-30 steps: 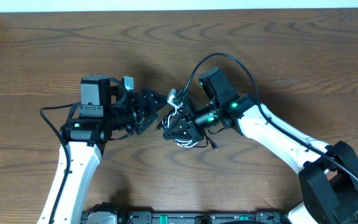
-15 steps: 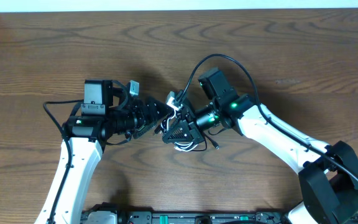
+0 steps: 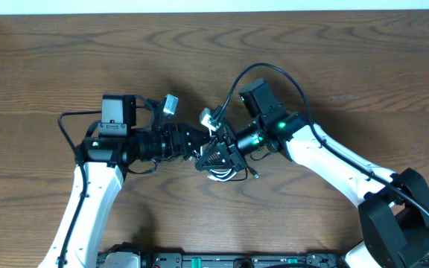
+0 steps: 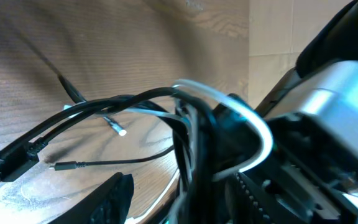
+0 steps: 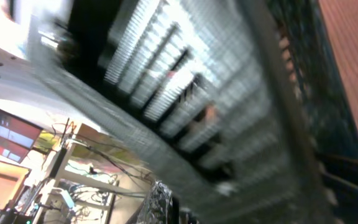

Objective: Untangle cables

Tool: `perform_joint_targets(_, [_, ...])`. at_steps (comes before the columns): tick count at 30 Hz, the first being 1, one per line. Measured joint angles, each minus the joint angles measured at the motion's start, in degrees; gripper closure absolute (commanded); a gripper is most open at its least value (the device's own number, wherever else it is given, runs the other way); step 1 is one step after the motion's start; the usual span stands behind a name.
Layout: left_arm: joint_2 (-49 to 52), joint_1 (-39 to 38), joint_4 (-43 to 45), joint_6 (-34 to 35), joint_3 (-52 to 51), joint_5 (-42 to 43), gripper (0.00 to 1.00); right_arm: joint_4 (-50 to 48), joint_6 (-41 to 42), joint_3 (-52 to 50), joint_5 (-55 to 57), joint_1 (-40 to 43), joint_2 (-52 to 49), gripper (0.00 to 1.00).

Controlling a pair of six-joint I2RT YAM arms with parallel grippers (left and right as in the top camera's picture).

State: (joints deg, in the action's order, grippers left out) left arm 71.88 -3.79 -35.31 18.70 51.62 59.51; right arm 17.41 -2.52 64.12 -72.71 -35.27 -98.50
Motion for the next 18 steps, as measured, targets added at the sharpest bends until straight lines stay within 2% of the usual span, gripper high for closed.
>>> perform_joint_targets(8, [4.1, 0.0, 0.3, -1.6, 0.0, 2.3, 0.73, -0.9, 0.5, -0.2, -0.3, 0.1, -0.2, 0.99])
perform_joint_targets(12, [4.5, 0.0, 0.7, -1.6, 0.0, 3.2, 0.92, -0.9, 0.7, -0.3, 0.5, 0.1, -0.5, 0.99])
perform_joint_targets(18, [4.5, 0.0, 0.9, -1.9, 0.0, 3.1, 0.92, -1.0, 1.9, -0.5, 1.3, 0.0, -0.5, 0.98])
